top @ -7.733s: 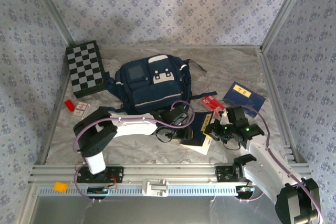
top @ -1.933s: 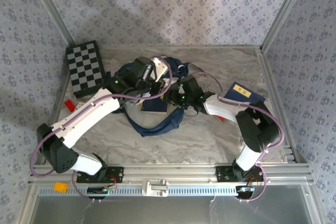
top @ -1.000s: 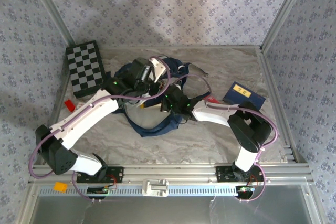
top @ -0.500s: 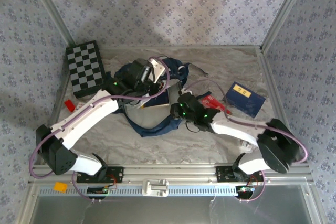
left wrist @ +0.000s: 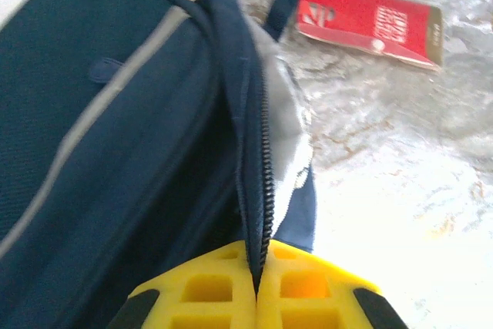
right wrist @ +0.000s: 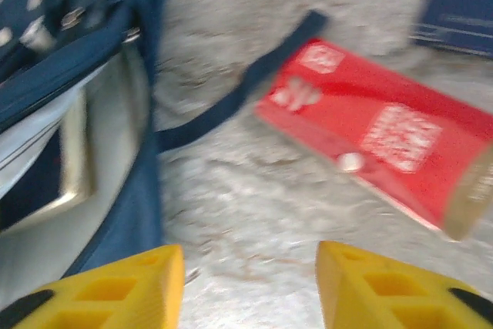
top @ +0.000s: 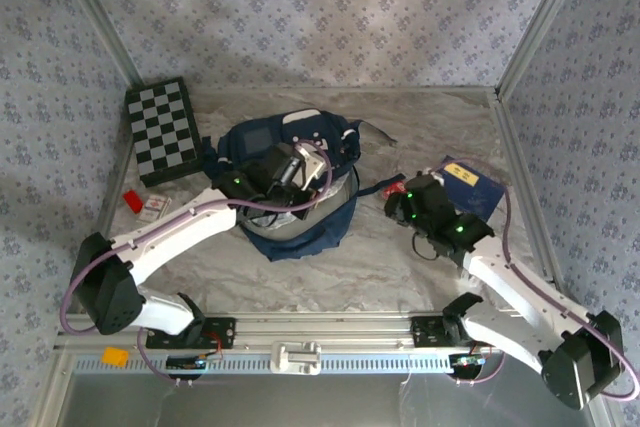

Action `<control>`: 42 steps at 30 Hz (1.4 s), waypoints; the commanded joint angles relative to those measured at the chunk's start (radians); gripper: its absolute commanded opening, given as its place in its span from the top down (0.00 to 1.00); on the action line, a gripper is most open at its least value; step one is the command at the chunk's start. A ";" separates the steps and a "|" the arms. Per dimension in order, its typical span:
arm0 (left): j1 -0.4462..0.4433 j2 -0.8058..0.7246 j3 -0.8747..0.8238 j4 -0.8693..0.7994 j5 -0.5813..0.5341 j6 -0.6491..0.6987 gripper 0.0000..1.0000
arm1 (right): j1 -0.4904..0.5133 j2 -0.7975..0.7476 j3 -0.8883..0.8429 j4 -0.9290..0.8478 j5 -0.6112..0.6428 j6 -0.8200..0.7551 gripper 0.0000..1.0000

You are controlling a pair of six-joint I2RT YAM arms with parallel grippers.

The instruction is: Pack the student bag

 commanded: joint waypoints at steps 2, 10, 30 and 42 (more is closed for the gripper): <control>-0.055 -0.013 0.023 0.011 0.026 -0.025 0.88 | -0.140 0.038 0.022 -0.086 -0.051 -0.059 0.40; -0.102 -0.042 0.007 0.139 0.065 -0.158 0.56 | -0.323 0.318 0.161 -0.004 -0.018 -0.123 0.29; -0.077 0.119 0.065 0.220 -0.044 -0.264 0.44 | -0.460 0.797 0.491 0.028 0.333 -0.493 0.17; -0.046 0.198 0.107 0.215 -0.028 -0.309 0.41 | -0.539 0.862 0.491 -0.023 0.324 -0.427 0.12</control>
